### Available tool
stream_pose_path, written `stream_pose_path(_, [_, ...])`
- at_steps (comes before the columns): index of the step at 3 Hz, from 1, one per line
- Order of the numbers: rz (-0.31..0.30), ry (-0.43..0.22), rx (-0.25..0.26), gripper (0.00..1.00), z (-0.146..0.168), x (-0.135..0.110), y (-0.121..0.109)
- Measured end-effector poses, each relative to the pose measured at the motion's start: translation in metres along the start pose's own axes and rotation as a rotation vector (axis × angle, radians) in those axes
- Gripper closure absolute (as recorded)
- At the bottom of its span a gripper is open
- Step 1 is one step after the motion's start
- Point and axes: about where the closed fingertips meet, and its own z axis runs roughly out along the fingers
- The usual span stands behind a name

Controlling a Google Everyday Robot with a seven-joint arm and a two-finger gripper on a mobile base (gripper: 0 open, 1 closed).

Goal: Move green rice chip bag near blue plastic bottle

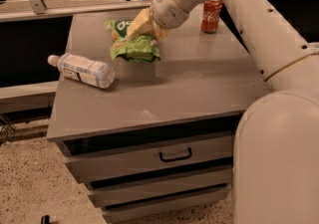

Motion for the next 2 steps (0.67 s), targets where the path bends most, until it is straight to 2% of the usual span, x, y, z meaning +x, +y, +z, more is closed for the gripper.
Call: stream_pose_path(2, [-0.022,-0.007,0.001,1.0,0.0044,-0.0005,-0.0016])
